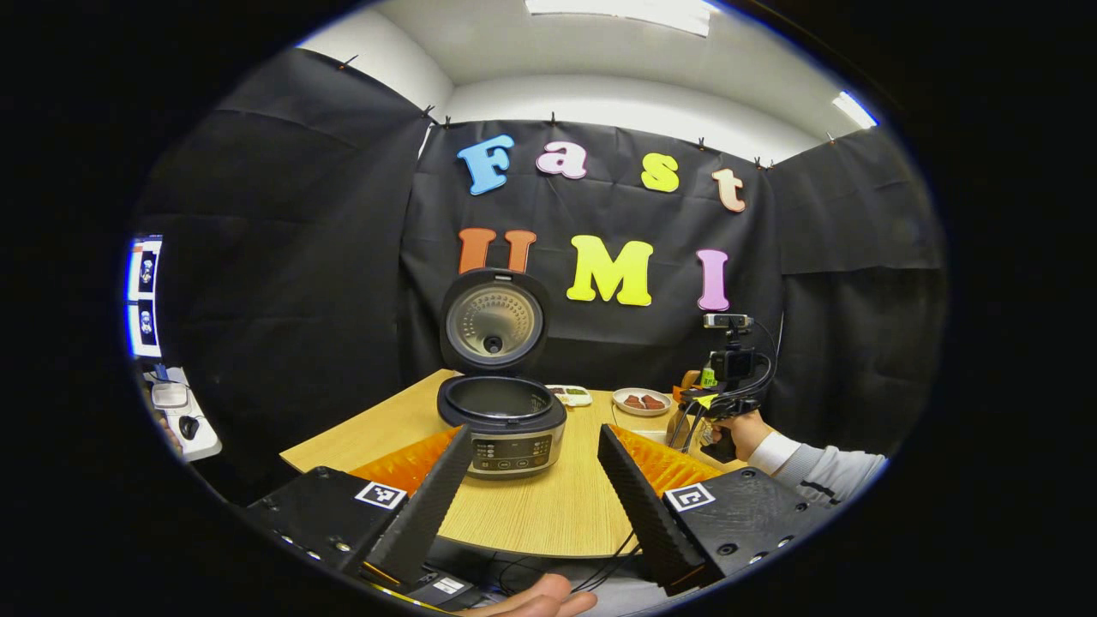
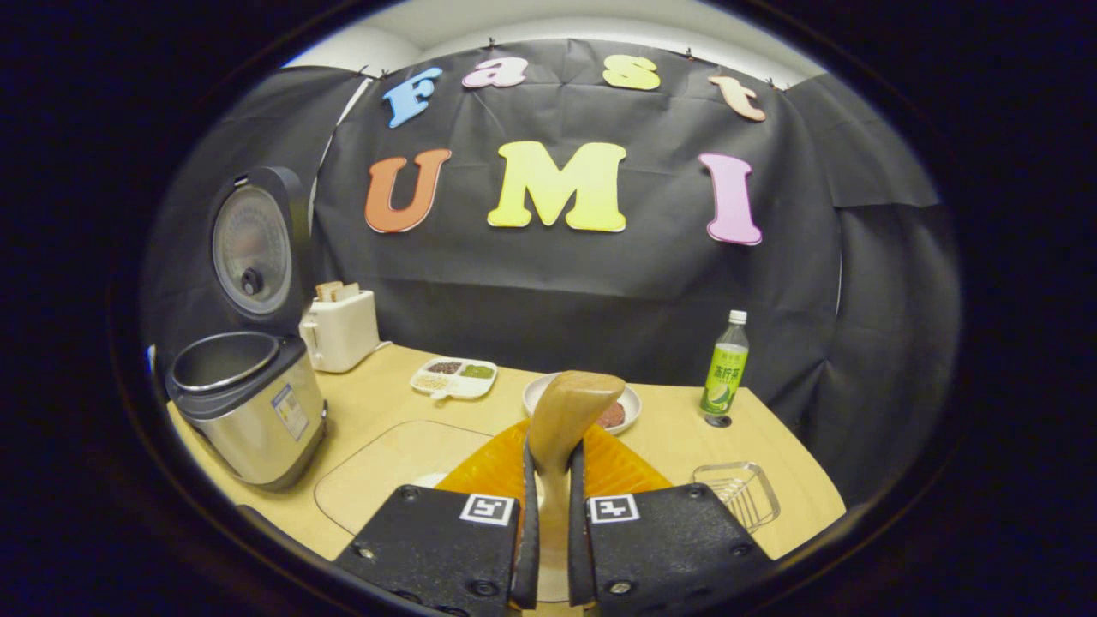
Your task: Close the left gripper, press the button to open the rice cooker; take a wooden spoon from the chopstick holder with the right hand, scoop a spoonful of rice and pour it into the rice cooker, then put the wooden spoon back into the chopstick holder.
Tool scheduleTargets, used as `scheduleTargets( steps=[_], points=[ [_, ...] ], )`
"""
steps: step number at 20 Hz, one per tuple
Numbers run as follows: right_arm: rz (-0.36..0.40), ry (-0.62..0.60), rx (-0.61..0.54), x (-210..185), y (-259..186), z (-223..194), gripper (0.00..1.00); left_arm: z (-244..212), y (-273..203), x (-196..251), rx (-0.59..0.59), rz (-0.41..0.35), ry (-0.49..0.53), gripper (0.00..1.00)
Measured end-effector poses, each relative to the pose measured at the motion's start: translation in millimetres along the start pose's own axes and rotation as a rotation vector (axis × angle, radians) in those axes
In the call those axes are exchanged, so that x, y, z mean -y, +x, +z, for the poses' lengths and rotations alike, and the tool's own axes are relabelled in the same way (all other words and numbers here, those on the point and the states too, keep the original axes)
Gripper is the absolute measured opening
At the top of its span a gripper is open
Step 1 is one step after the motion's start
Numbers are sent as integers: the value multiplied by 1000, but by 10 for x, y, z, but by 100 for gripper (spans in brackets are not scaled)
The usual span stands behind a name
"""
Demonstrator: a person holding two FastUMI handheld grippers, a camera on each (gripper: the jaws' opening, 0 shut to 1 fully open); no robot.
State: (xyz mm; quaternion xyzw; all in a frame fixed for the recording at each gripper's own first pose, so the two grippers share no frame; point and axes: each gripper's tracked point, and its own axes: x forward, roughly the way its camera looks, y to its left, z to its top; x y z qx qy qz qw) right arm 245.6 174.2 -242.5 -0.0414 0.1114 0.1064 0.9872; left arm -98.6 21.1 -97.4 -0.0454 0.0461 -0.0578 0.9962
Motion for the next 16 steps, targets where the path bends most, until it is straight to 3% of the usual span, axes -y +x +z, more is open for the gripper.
scheduleTargets(
  steps=[3, 11, 16],
  points=[
    [103, 86, -19, -275, 16, -88, 19, -53, 42, -49, -15, 10, -7, 94],
    [281, 254, -39, -781, 1, -139, 18, -41, 7, -99, -8, 8, -18, 94],
    [377, 465, -83, -801, -43, -140, 16, -82, -15, -117, -17, 12, -23, 94]
  ],
)
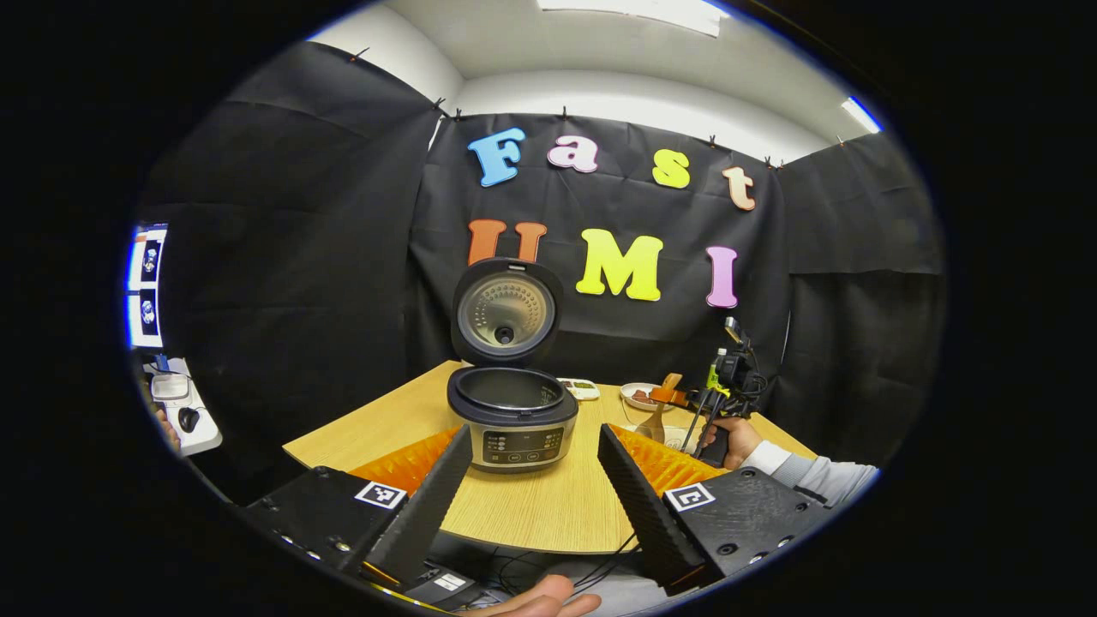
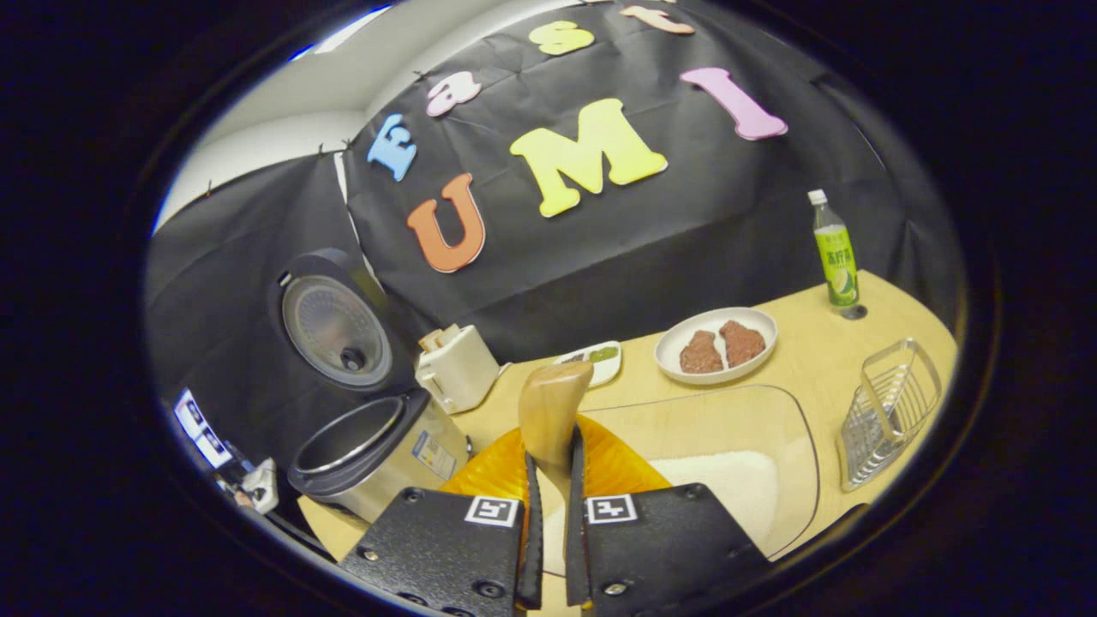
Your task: Close the left gripper, press the button to open the rice cooker; take a wooden spoon from the chopstick holder with the right hand, scoop a spoonful of rice and pour it into the rice cooker, then put the wooden spoon back into the chopstick holder.
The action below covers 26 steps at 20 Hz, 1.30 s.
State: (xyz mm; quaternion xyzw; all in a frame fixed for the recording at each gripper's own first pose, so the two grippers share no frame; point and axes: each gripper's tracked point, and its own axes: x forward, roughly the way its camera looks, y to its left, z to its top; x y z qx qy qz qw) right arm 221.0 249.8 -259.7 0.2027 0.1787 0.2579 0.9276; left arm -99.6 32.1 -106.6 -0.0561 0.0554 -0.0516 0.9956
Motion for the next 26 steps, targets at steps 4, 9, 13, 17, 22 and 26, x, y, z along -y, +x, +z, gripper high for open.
scheduleTargets(
  steps=[4, 9, 13, 17, 22, 26],
  points=[
    [-3, 250, 9, 306, -45, 80, 14, 0, 19, -4, 0, -8, -19, 94],
    [4, 442, 49, 470, -146, 204, 13, -45, 5, 77, -11, -28, 15, 94],
    [11, 510, 114, 590, -304, 368, 13, -47, 6, 116, -11, -39, 23, 94],
    [22, 599, 198, 739, -451, 482, 13, -109, 20, 95, -24, -30, 50, 94],
    [107, 788, 242, 744, -597, 649, 13, -165, 46, 93, -43, -21, 79, 94],
    [168, 891, 266, 655, -692, 818, 13, -176, 38, 111, -47, -15, 107, 94]
  ],
)
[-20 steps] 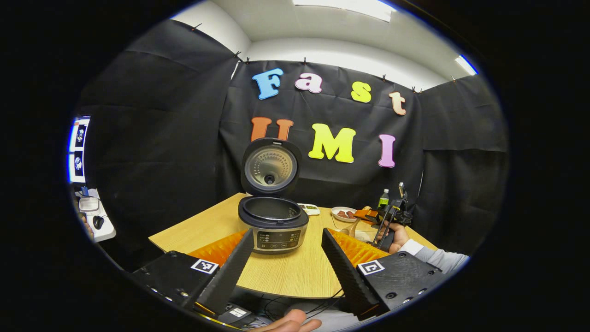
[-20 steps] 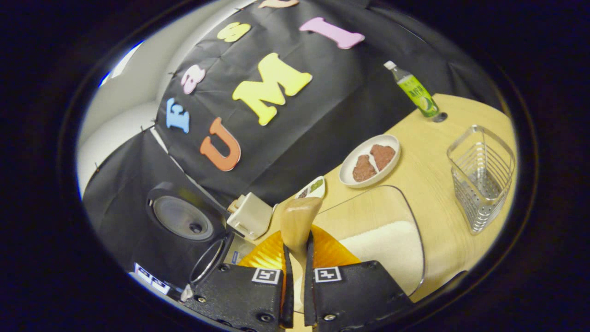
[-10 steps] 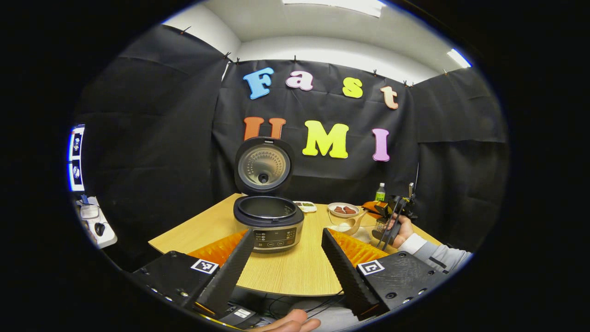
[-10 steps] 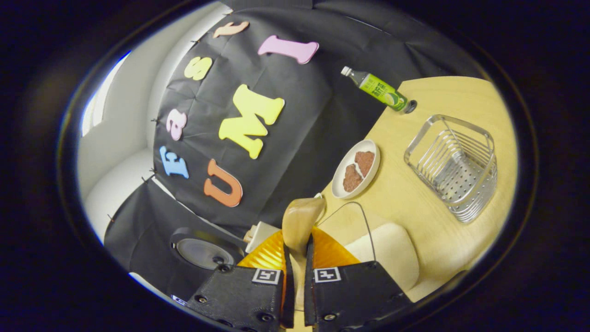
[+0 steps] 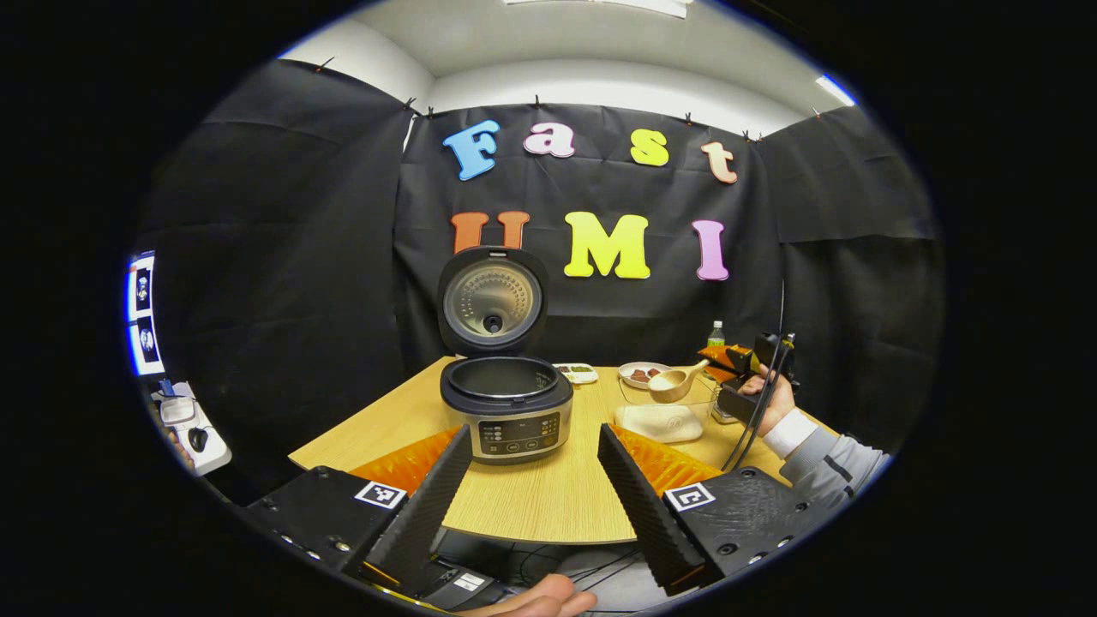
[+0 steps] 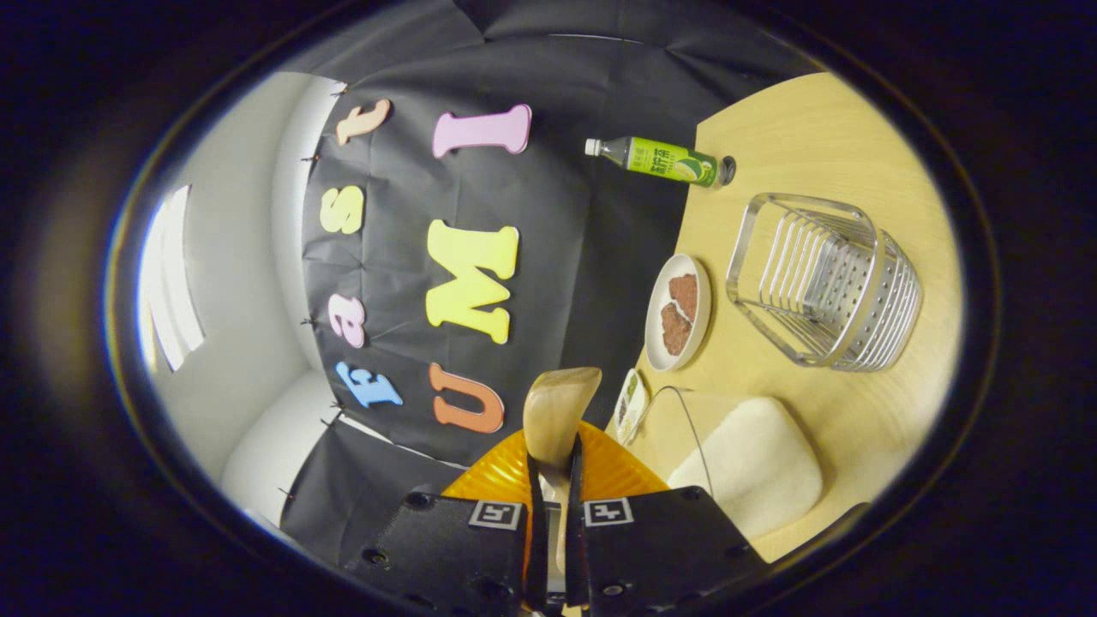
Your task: Close the left gripper, press the button to open the rice cooker; take a wooden spoon from the chopstick holder with the right hand, scoop a spoonful of rice and pour it into the rice cooker, then put the wooden spoon back into the chopstick holder.
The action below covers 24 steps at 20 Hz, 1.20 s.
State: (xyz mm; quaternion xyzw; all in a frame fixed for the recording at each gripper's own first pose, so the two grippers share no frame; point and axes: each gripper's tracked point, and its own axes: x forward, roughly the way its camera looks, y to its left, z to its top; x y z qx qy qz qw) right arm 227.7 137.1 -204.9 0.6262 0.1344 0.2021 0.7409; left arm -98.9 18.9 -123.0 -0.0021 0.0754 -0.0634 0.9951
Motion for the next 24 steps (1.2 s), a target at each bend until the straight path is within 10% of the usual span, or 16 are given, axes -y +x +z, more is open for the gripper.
scheduleTargets(
  steps=[16, 24],
  points=[
    [71, 37, -154, -1207, 508, -1203, 10, 74, -280, -300, 23, 33, 2, 95],
    [-30, -238, -219, -1520, 980, -2113, 13, 158, -438, -601, 37, 66, -26, 94]
  ],
)
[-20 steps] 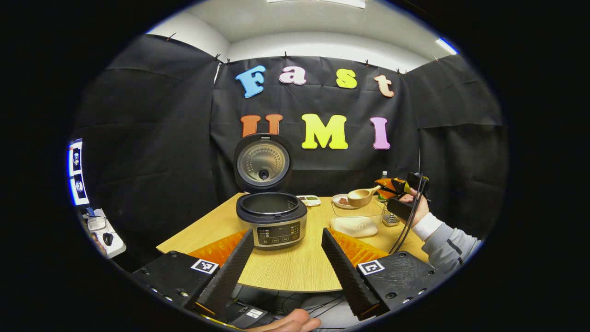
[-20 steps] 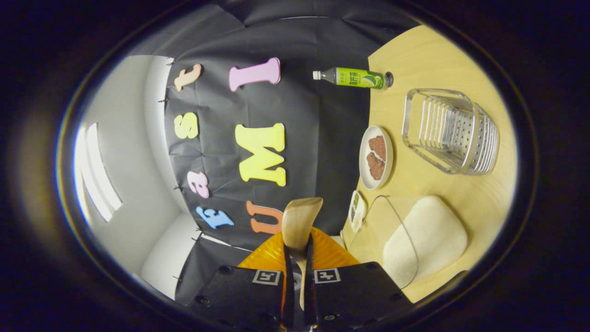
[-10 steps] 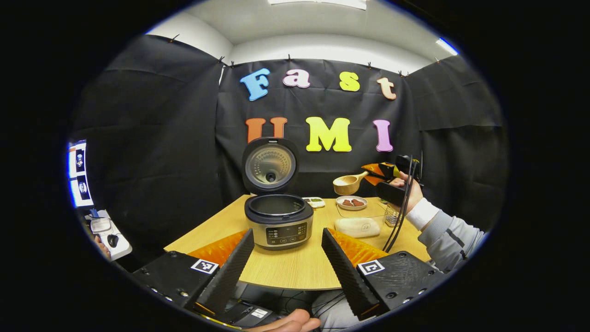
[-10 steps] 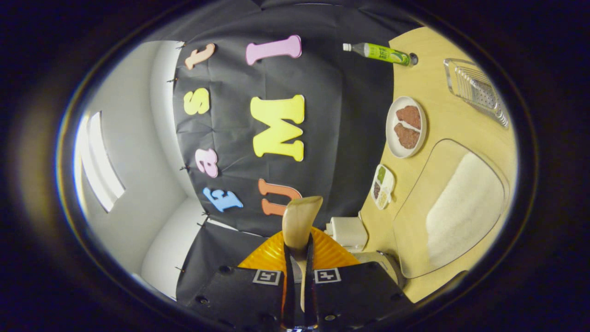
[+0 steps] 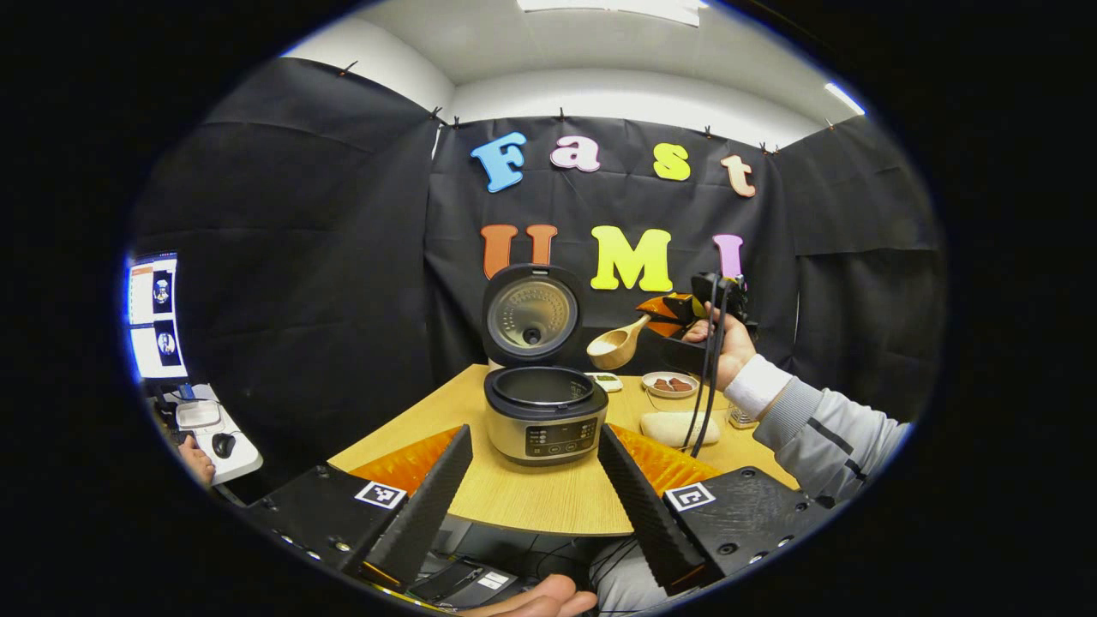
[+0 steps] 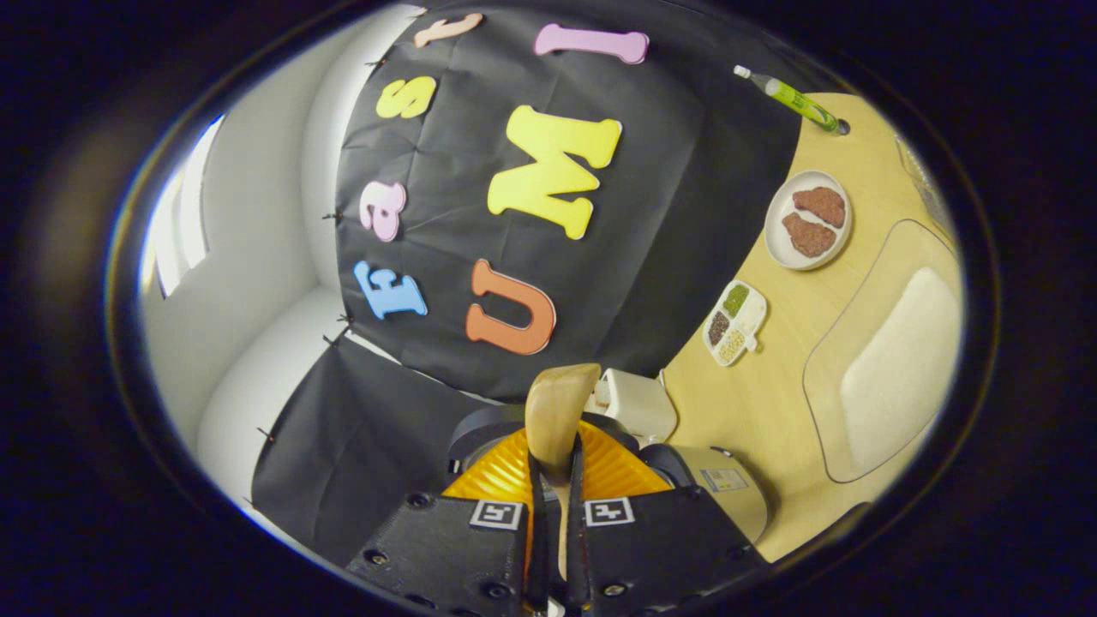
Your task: Close the left gripper, press the button to open the rice cooker; take a wooden spoon from the chopstick holder with the right hand, scoop a spoonful of rice and pour it into the rice cooker, then put the wooden spoon back into the chopstick holder.
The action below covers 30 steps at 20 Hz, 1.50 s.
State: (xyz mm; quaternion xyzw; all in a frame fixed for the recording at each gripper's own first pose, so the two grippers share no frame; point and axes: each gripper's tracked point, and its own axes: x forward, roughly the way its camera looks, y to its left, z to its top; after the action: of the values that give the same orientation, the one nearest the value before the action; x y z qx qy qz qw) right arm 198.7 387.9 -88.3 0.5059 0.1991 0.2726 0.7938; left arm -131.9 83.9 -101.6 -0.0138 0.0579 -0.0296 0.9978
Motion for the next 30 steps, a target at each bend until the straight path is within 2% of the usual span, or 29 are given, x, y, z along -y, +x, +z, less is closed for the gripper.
scheduleTargets(
  steps=[2, 7, 10, 13, 23, 24, 25, 27, 29, 30],
  points=[
    [-27, -68, -7, -134, 141, -149, 13, 12, -36, -76, 8, 9, -7, 94],
    [-66, -384, -9, -495, 340, -480, 13, 24, -117, -288, 31, 21, -36, 94],
    [-63, -530, 1, -682, 378, -612, 13, -43, -100, -401, 23, 43, -48, 94],
    [-64, -586, 1, -751, 388, -708, 13, -54, -98, -459, 17, 58, -64, 94],
    [-69, -718, 28, -824, 353, -593, 13, -82, -109, -408, 20, 46, -50, 94],
    [-70, -740, 29, -796, 349, -588, 11, -90, -95, -403, 19, 45, -50, 95],
    [-69, -765, 35, -786, 350, -569, 13, -99, -91, -395, 17, 44, -51, 95],
    [-55, -847, 50, -820, 359, -561, 13, -111, -84, -394, 12, 43, -51, 95],
    [-53, -991, 60, -801, 401, -600, 10, -126, -65, -346, 12, 33, -51, 94],
    [-55, -1073, 67, -775, 408, -629, 13, -130, -61, -332, 7, 29, -52, 94]
  ],
)
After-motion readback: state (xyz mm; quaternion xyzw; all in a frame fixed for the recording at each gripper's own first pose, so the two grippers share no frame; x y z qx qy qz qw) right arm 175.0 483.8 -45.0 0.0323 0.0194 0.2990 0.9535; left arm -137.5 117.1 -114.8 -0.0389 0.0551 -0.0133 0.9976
